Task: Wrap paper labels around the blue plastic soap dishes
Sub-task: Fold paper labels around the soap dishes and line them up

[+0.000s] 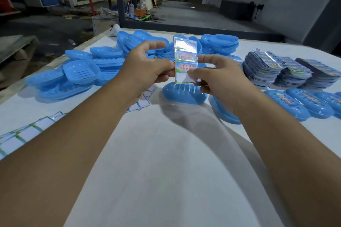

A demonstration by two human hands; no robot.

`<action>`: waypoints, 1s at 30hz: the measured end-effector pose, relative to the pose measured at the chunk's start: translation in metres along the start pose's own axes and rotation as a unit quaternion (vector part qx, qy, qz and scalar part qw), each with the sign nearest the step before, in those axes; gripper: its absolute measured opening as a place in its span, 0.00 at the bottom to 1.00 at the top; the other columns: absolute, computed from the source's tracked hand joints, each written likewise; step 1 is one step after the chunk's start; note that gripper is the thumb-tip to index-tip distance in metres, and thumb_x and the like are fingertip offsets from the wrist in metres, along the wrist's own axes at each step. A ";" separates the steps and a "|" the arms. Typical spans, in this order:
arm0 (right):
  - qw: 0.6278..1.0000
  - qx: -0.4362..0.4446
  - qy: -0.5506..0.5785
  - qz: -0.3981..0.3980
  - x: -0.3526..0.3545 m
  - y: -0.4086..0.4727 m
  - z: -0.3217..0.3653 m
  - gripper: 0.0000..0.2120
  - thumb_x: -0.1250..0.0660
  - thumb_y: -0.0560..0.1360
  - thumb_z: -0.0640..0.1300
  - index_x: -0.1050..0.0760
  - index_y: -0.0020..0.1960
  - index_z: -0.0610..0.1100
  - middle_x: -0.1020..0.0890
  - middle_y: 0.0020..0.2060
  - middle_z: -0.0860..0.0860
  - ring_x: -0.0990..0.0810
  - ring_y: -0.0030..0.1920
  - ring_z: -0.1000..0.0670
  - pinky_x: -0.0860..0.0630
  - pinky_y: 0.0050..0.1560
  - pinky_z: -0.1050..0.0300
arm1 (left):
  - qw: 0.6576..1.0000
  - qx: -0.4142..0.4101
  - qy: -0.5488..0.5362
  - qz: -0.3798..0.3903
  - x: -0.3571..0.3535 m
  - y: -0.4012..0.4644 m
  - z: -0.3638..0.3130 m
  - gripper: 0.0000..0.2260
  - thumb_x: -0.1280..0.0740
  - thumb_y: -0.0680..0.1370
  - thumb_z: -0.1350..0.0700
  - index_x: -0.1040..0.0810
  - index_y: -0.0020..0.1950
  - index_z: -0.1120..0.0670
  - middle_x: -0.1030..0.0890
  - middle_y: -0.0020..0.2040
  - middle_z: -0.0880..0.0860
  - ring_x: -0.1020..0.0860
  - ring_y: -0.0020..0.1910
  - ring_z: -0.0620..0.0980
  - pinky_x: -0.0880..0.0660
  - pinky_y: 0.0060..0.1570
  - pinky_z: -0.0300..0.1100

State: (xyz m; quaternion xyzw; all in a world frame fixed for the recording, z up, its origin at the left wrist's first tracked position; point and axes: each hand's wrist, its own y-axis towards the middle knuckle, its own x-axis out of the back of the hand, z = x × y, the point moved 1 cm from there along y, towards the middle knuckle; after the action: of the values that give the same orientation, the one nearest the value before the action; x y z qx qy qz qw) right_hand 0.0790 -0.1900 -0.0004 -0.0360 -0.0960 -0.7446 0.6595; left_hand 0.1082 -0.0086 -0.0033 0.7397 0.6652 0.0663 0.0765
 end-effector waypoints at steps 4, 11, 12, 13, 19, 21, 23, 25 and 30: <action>1.000 0.005 -0.008 0.002 0.000 0.000 0.001 0.11 0.24 0.74 0.41 0.22 0.49 0.54 0.14 0.35 0.58 0.19 0.30 0.59 0.22 0.34 0.65 | 1.000 -0.005 0.002 0.000 0.001 0.001 0.000 0.17 0.27 0.75 0.62 0.25 0.57 0.44 0.13 0.41 0.55 0.14 0.40 0.48 0.19 0.38 0.37; 1.000 0.004 -0.011 -0.008 0.001 0.001 0.000 0.12 0.24 0.73 0.41 0.22 0.51 0.54 0.13 0.36 0.56 0.19 0.30 0.58 0.21 0.34 0.64 | 0.999 -0.025 0.035 0.007 0.001 0.000 0.001 0.19 0.26 0.74 0.63 0.26 0.58 0.44 0.13 0.40 0.55 0.15 0.39 0.47 0.20 0.38 0.36; 1.000 0.001 -0.012 -0.013 0.000 0.002 -0.001 0.13 0.23 0.73 0.41 0.21 0.54 0.53 0.13 0.38 0.54 0.18 0.31 0.58 0.21 0.34 0.64 | 0.999 -0.029 0.042 0.009 0.001 0.000 0.001 0.19 0.26 0.75 0.62 0.26 0.58 0.44 0.13 0.40 0.55 0.15 0.40 0.47 0.20 0.38 0.36; 1.000 -0.001 -0.015 -0.021 0.000 0.002 -0.001 0.16 0.23 0.72 0.42 0.22 0.56 0.52 0.13 0.41 0.53 0.18 0.32 0.58 0.21 0.34 0.64 | 0.998 -0.032 0.051 0.012 0.000 -0.001 0.001 0.19 0.26 0.75 0.62 0.26 0.58 0.44 0.13 0.40 0.54 0.14 0.40 0.47 0.20 0.38 0.36; 0.973 0.131 -0.178 -0.063 -0.003 0.000 -0.004 0.06 0.23 0.73 0.48 0.20 0.41 0.49 0.21 0.29 0.59 0.28 0.27 0.61 0.32 0.30 0.68 | 0.994 -0.057 0.085 0.035 -0.002 -0.003 0.001 0.20 0.26 0.75 0.62 0.27 0.64 0.49 0.13 0.39 0.51 0.16 0.38 0.43 0.21 0.38 0.35; 0.973 0.144 -0.178 -0.043 -0.005 -0.003 -0.004 0.08 0.24 0.73 0.49 0.17 0.37 0.48 0.24 0.23 0.59 0.31 0.24 0.61 0.37 0.26 0.70 | 0.993 -0.064 0.094 0.036 -0.003 -0.004 0.002 0.20 0.26 0.76 0.62 0.27 0.64 0.49 0.13 0.40 0.51 0.16 0.38 0.43 0.21 0.39 0.36; 0.972 0.154 -0.176 -0.025 -0.006 -0.006 -0.002 0.10 0.25 0.74 0.51 0.15 0.36 0.49 0.27 0.21 0.58 0.34 0.22 0.58 0.40 0.24 0.69 | 0.991 -0.071 0.104 0.038 -0.004 -0.004 0.002 0.19 0.26 0.76 0.61 0.27 0.63 0.48 0.13 0.41 0.51 0.16 0.39 0.44 0.22 0.41 0.37; 0.974 0.155 -0.166 -0.019 -0.006 -0.008 0.000 0.11 0.25 0.74 0.53 0.14 0.36 0.49 0.29 0.21 0.57 0.36 0.22 0.57 0.41 0.23 0.68 | 0.990 -0.075 0.111 0.041 -0.005 -0.005 0.003 0.18 0.27 0.76 0.61 0.28 0.62 0.48 0.13 0.41 0.51 0.16 0.39 0.45 0.21 0.40 0.36; 0.976 0.135 -0.169 -0.032 -0.006 -0.007 0.000 0.10 0.27 0.73 0.47 0.16 0.35 0.43 0.31 0.23 0.54 0.38 0.24 0.56 0.39 0.24 0.67 | 0.988 -0.076 0.131 0.037 -0.005 -0.005 0.003 0.17 0.26 0.76 0.59 0.28 0.59 0.46 0.13 0.40 0.49 0.16 0.40 0.44 0.26 0.44 0.39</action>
State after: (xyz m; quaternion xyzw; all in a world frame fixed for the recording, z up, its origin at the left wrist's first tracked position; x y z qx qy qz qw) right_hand 0.0729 -0.1831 -0.0024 -0.0687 -0.3071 -0.7286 0.6084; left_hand 0.1029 -0.0136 -0.0069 0.7408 0.6347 0.2159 0.0419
